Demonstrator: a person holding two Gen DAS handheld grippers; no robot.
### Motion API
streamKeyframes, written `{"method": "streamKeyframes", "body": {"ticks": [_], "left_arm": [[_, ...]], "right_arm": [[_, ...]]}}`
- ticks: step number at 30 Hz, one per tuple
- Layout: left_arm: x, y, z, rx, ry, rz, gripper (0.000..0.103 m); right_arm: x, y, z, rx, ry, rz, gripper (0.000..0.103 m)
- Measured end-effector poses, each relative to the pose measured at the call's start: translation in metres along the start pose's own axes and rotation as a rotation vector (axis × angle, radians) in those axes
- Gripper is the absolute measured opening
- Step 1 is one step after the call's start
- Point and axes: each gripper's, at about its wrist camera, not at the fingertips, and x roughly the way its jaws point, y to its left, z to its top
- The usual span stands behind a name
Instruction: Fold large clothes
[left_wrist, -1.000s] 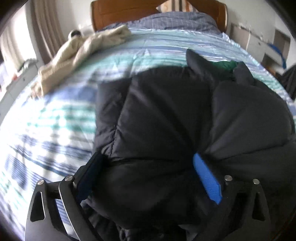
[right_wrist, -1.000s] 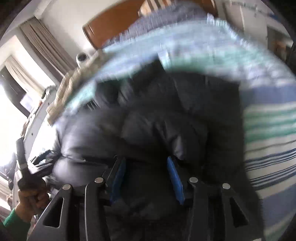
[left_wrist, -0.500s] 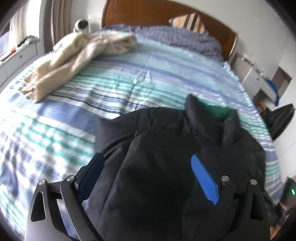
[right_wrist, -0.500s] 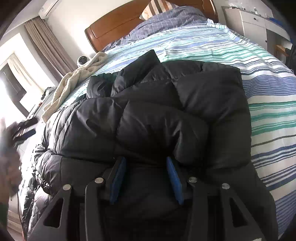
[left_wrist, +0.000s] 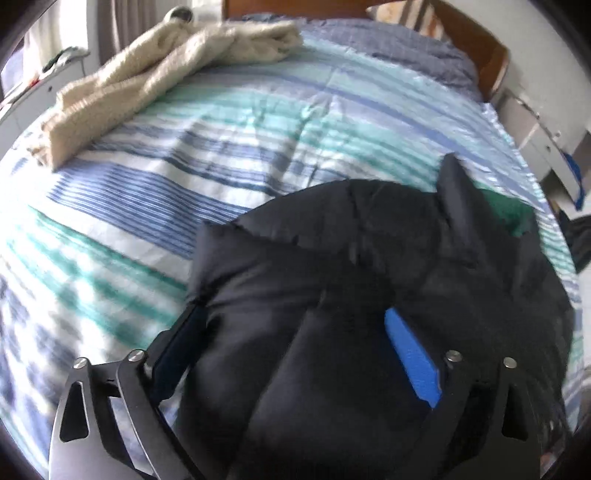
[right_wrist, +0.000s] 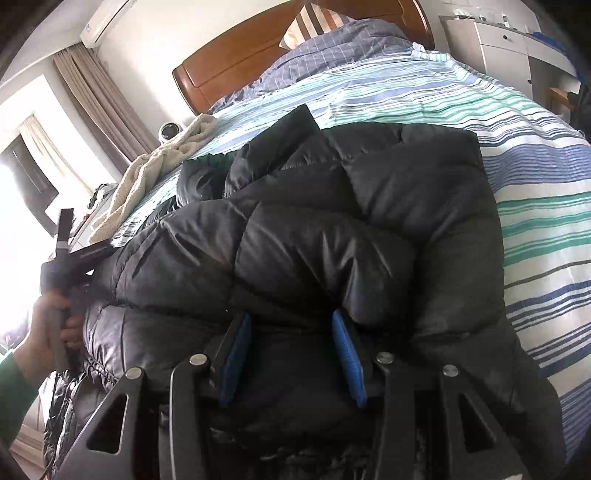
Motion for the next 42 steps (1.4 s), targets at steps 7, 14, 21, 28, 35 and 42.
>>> {"method": "streamKeyframes", "body": {"ticks": [7, 14, 21, 28, 35, 42], "left_arm": [[-0.026, -0.003, -0.049, 0.18, 0.004, -0.02, 0.103], [-0.016, 0.02, -0.053, 0.01, 0.067, -0.111, 0.102], [-0.104, -0.003, -0.095, 0.172, -0.006, -0.105, 0.099], [-0.141, -0.033, -0.172, 0.363, 0.086, -0.164, 0.099], [-0.174, -0.042, -0.241, 0.47, 0.144, -0.122, 0.099], [-0.216, 0.013, -0.263, 0.472, 0.272, -0.071, 0.099]], "right_arm": [[-0.001, 0.001, -0.002, 0.001, -0.01, 0.002, 0.046], [0.0, 0.008, -0.002, -0.023, -0.007, -0.035, 0.046], [-0.023, 0.025, -0.001, -0.064, 0.015, -0.133, 0.048], [-0.101, 0.072, -0.056, -0.217, 0.122, -0.111, 0.049], [-0.144, 0.082, -0.152, -0.302, 0.285, -0.129, 0.05], [-0.183, 0.069, -0.178, -0.252, 0.287, -0.153, 0.05]]}}
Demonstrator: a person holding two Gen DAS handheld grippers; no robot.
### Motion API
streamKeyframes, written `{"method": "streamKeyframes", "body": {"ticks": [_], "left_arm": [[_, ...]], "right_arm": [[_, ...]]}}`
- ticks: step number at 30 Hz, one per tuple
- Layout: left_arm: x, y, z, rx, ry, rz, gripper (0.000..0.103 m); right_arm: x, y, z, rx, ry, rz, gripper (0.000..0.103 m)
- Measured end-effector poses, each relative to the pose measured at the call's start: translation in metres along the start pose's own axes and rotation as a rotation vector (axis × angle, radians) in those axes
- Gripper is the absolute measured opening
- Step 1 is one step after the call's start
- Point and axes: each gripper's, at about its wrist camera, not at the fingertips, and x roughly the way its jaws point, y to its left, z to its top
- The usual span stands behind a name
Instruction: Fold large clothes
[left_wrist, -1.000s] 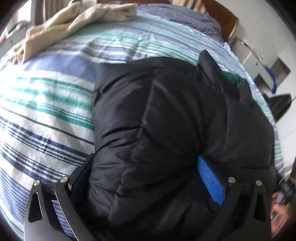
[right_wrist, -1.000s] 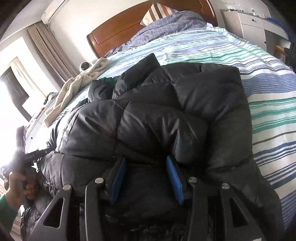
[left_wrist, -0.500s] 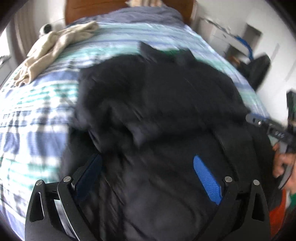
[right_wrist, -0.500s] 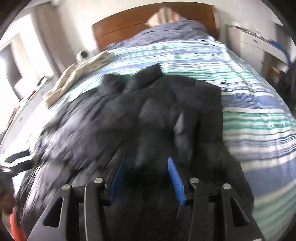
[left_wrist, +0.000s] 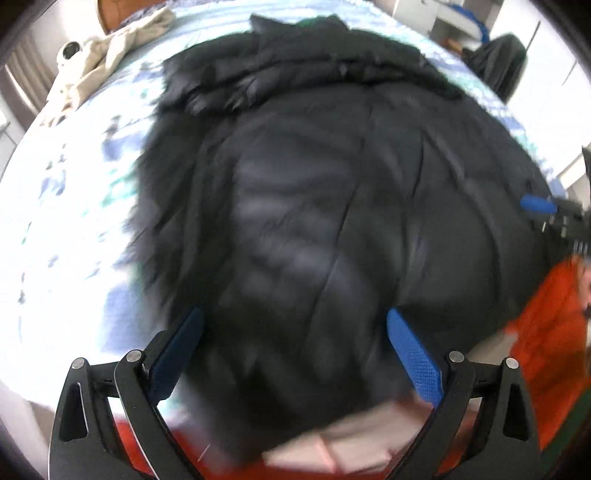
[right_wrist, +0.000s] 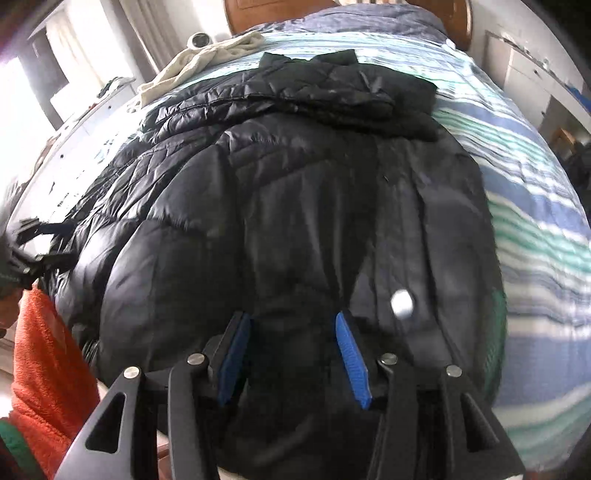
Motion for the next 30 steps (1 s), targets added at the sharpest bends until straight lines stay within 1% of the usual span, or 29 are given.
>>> {"method": "streamKeyframes", "body": {"ticks": [2, 3, 4, 5, 6, 7, 8, 9, 10, 11, 12, 14, 16, 17, 20, 22, 23, 25, 26, 27, 28, 29, 30], "left_arm": [[-0.027, 0.018, -0.02, 0.02, 0.028, 0.086, 0.099], [-0.038, 0.026, -0.027, 0.014, 0.022, 0.111, 0.099], [-0.059, 0.038, -0.032, -0.015, -0.006, 0.142, 0.099], [-0.075, 0.045, -0.035, -0.048, -0.032, 0.152, 0.099], [-0.094, 0.059, -0.034, -0.106, -0.082, 0.151, 0.1], [-0.104, 0.068, -0.036, -0.14, -0.12, 0.142, 0.101], [-0.109, 0.075, -0.035, -0.177, -0.167, 0.122, 0.102], [-0.107, 0.078, -0.035, -0.206, -0.194, 0.097, 0.102], [-0.1, 0.079, -0.033, -0.226, -0.204, 0.073, 0.102], [-0.089, 0.079, -0.034, -0.242, -0.207, 0.047, 0.102], [-0.067, 0.081, -0.033, -0.265, -0.193, 0.012, 0.102], [-0.036, 0.075, -0.033, -0.282, -0.148, -0.005, 0.101], [-0.005, 0.063, -0.035, -0.269, -0.106, -0.01, 0.1], [0.003, 0.058, -0.037, -0.265, -0.1, -0.008, 0.1], [0.006, 0.049, -0.039, -0.276, -0.127, -0.033, 0.1], [0.008, 0.045, -0.038, -0.286, -0.12, -0.07, 0.1], [0.011, 0.042, -0.038, -0.279, -0.109, -0.087, 0.1], [0.016, 0.037, -0.038, -0.252, -0.092, -0.088, 0.099], [0.018, 0.035, -0.038, -0.239, -0.084, -0.075, 0.092], [0.017, 0.035, -0.039, -0.235, -0.076, -0.071, 0.077], [0.015, 0.034, -0.039, -0.241, -0.059, -0.074, 0.067], [0.014, 0.033, -0.038, -0.248, -0.056, -0.075, 0.045], [0.005, 0.034, -0.037, -0.268, -0.056, -0.099, 0.029]], "right_arm": [[-0.01, 0.003, -0.012, -0.032, 0.026, -0.014, 0.05], [-0.017, 0.005, -0.016, -0.051, 0.036, -0.024, 0.05], [-0.025, 0.006, -0.02, -0.061, 0.031, -0.033, 0.05], [-0.035, 0.004, -0.023, -0.062, 0.013, -0.041, 0.05], [-0.041, 0.002, -0.023, -0.057, -0.005, -0.047, 0.052], [-0.052, -0.002, -0.024, -0.037, -0.038, -0.058, 0.055], [-0.059, -0.008, -0.023, -0.014, -0.067, -0.067, 0.064], [-0.066, -0.015, -0.023, 0.011, -0.099, -0.081, 0.073], [-0.07, -0.023, -0.023, 0.037, -0.118, -0.094, 0.076], [-0.072, -0.032, -0.024, 0.067, -0.123, -0.106, 0.077], [-0.071, -0.044, -0.026, 0.114, -0.113, -0.11, 0.077], [-0.069, -0.068, -0.036, 0.186, -0.087, -0.087, 0.077], [-0.063, -0.089, -0.048, 0.264, -0.05, -0.061, 0.077], [-0.058, -0.095, -0.054, 0.298, -0.034, -0.036, 0.077], [-0.046, -0.109, -0.064, 0.364, -0.019, 0.06, 0.077], [-0.035, -0.107, -0.065, 0.371, -0.017, 0.132, 0.077], [-0.027, -0.103, -0.064, 0.363, -0.008, 0.163, 0.078], [-0.02, -0.093, -0.061, 0.33, -0.011, 0.151, 0.078], [-0.019, -0.09, -0.059, 0.314, -0.015, 0.148, 0.077], [-0.021, -0.088, -0.056, 0.302, -0.018, 0.149, 0.061], [-0.023, -0.087, -0.053, 0.299, -0.016, 0.145, 0.045], [-0.026, -0.087, -0.049, 0.3, -0.018, 0.158, 0.032], [-0.031, -0.087, -0.045, 0.297, -0.023, 0.166, 0.026]]}}
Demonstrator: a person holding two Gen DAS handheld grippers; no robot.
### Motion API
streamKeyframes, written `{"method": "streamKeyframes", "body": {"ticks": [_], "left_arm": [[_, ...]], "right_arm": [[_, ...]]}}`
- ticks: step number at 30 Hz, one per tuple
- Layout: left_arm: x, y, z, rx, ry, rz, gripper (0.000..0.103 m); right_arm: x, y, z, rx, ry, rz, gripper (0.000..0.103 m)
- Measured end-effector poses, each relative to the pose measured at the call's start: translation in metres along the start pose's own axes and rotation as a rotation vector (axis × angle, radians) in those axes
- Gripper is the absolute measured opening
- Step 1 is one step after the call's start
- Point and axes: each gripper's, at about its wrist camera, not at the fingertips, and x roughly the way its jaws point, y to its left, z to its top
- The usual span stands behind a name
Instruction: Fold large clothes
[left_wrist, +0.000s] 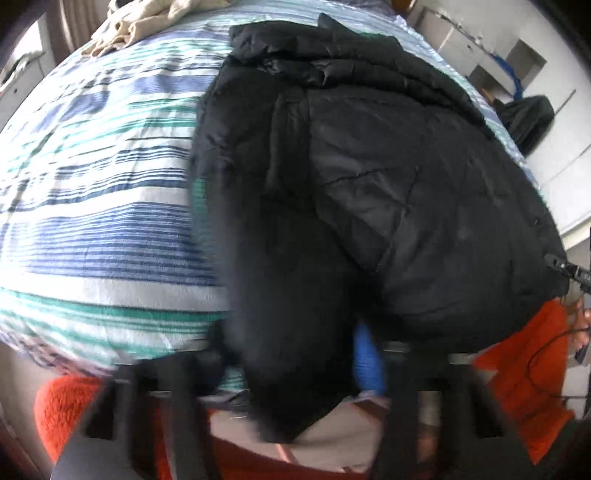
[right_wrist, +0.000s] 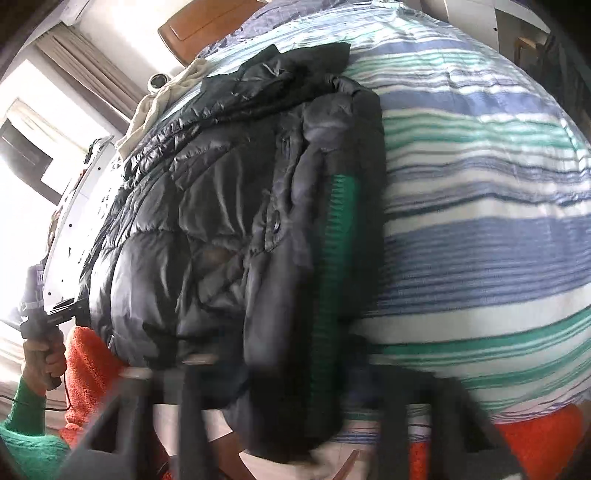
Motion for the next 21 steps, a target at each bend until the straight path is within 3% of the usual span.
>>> {"method": "streamKeyframes", "body": {"ticks": [3, 8, 16, 21], "left_arm": [[-0.019, -0.002, 0.004, -0.017, -0.027, -0.013, 0.022], [-0.051, -0.007, -0.001, -0.01, -0.05, -0.064, 0.021], [-0.068, 0.004, -0.058, -0.026, 0.071, -0.105, 0.022], [-0.121, 0.009, -0.085, -0.022, 0.153, -0.164, 0.022]], "right_arm": [[-0.014, 0.01, 0.008, -0.036, -0.014, 0.001, 0.022], [-0.042, 0.014, 0.014, -0.053, -0.027, 0.018, 0.02], [-0.078, 0.011, -0.031, 0.028, 0.056, 0.089, 0.02], [-0.14, 0.037, -0.044, 0.053, 0.062, 0.198, 0.019]]}}
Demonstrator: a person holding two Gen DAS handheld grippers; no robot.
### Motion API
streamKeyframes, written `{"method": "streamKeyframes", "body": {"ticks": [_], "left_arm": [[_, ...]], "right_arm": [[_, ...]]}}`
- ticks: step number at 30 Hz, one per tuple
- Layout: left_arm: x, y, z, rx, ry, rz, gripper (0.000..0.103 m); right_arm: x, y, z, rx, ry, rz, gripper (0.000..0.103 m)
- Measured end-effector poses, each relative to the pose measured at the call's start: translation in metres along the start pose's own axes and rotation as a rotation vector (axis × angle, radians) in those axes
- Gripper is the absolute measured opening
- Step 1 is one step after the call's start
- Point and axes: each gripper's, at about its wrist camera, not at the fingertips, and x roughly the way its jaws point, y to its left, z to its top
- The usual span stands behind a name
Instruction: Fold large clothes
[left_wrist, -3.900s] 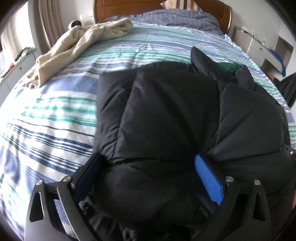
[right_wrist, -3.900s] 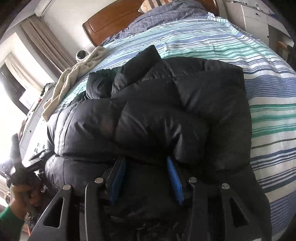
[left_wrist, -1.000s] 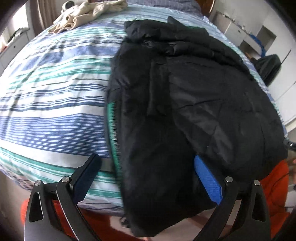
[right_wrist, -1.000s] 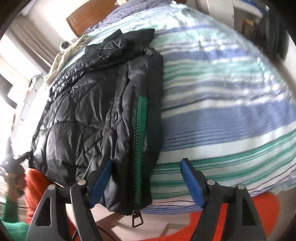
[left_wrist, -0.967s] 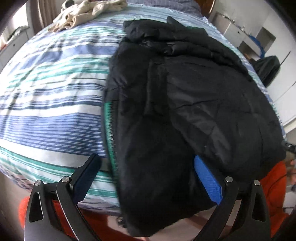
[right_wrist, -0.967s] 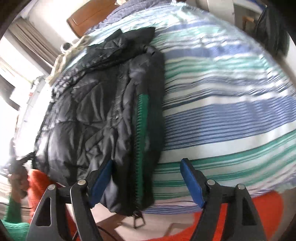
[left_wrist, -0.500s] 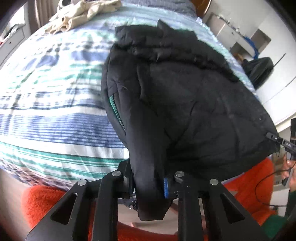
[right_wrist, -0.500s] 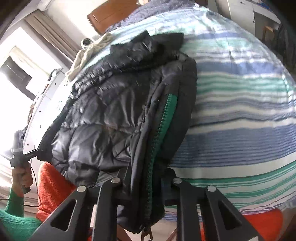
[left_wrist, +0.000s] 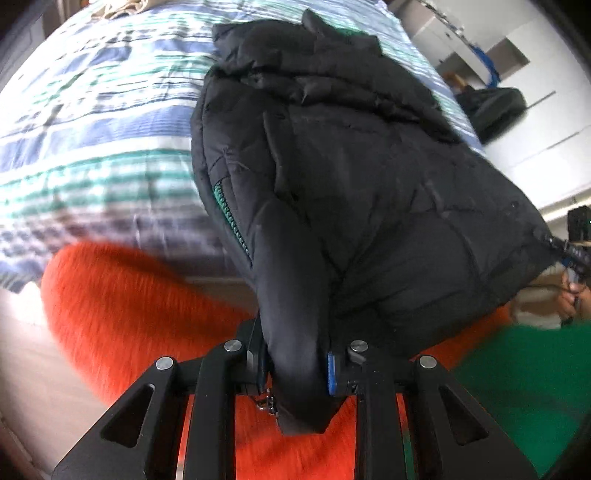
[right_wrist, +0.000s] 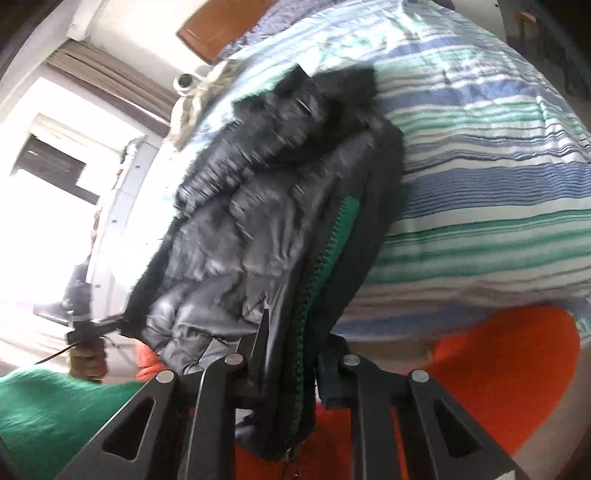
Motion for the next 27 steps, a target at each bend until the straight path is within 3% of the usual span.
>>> {"method": "streamKeyframes", "body": {"ticks": [3, 6, 9, 13, 14, 17, 19, 21, 22, 24, 26, 27], "left_arm": [[-0.049, 0.0, 0.013, -0.024, -0.083, -0.06, 0.022], [-0.074, 0.013, 0.065, -0.083, -0.235, -0.168, 0.023], [-0.057, 0.021, 0.129, -0.088, -0.328, -0.232, 0.025], [-0.011, 0.023, 0.21, -0.096, -0.408, -0.157, 0.029], [0.005, 0.025, 0.23, -0.116, -0.424, -0.121, 0.034], [0.041, 0.036, 0.265, -0.156, -0.413, -0.071, 0.068], [0.055, 0.044, 0.279, -0.179, -0.381, -0.035, 0.072], [0.054, 0.05, 0.283, -0.211, -0.34, -0.11, 0.076], [0.045, 0.058, 0.284, -0.233, -0.329, -0.216, 0.08], [0.033, 0.058, 0.28, -0.212, -0.352, -0.302, 0.1], [0.017, 0.057, 0.274, -0.128, -0.381, -0.264, 0.102], [0.016, 0.053, 0.271, -0.084, -0.369, -0.218, 0.102]], "right_arm": [[-0.023, 0.014, 0.018, 0.004, -0.045, 0.059, 0.019], [-0.02, 0.007, 0.054, -0.007, -0.106, 0.087, 0.019], [0.007, -0.016, 0.113, 0.02, -0.177, 0.137, 0.019], [0.064, -0.048, 0.185, 0.071, -0.232, 0.135, 0.019], [0.081, -0.058, 0.199, 0.093, -0.239, 0.122, 0.019], [0.128, -0.092, 0.223, 0.221, -0.204, 0.134, 0.023], [0.15, -0.114, 0.227, 0.336, -0.167, 0.171, 0.031], [0.154, -0.125, 0.224, 0.418, -0.179, 0.248, 0.042], [0.15, -0.126, 0.222, 0.426, -0.184, 0.282, 0.046], [0.138, -0.12, 0.222, 0.393, -0.189, 0.336, 0.08], [0.122, -0.105, 0.225, 0.295, -0.204, 0.289, 0.1], [0.115, -0.095, 0.228, 0.219, -0.21, 0.215, 0.103]]}}
